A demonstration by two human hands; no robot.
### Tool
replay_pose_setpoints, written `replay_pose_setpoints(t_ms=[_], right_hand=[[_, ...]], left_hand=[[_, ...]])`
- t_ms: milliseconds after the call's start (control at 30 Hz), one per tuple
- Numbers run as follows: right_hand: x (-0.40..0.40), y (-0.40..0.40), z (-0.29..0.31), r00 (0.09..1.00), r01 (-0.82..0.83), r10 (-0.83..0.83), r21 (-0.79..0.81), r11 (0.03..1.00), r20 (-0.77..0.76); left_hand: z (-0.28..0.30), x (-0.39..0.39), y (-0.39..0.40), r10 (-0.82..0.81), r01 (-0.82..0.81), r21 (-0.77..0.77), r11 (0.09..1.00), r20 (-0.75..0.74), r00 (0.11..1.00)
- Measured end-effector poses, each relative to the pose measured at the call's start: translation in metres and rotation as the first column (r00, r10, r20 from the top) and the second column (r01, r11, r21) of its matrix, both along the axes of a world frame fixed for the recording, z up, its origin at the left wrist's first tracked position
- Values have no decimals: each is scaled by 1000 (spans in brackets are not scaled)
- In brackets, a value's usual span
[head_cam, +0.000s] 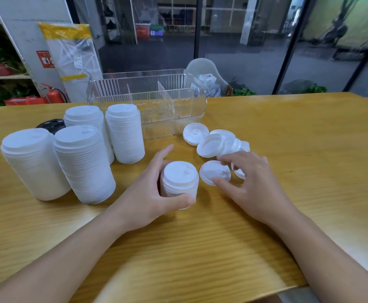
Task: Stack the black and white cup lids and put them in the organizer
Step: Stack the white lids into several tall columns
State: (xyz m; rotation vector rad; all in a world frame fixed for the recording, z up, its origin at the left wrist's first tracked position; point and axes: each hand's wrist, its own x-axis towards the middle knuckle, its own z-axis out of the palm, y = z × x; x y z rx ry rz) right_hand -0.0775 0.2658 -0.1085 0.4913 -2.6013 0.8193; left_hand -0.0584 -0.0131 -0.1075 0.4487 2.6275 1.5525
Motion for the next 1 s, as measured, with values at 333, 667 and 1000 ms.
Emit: replay_pose_setpoints(t_ms=[333,667,1000], right_hand=[[-7,-2,-9,994,101,-108,234,967,21],[-3,-10,4,995,102,-101,-122,987,12],[12,-43,18,958,-222,268,-330,917,99]], left_hand=[[1,8,12,9,-10,-22,1000,-15,1000],[1,5,9,55,-55,32,998,17,998],[0,1,13,64,-69,101,993,50,997]])
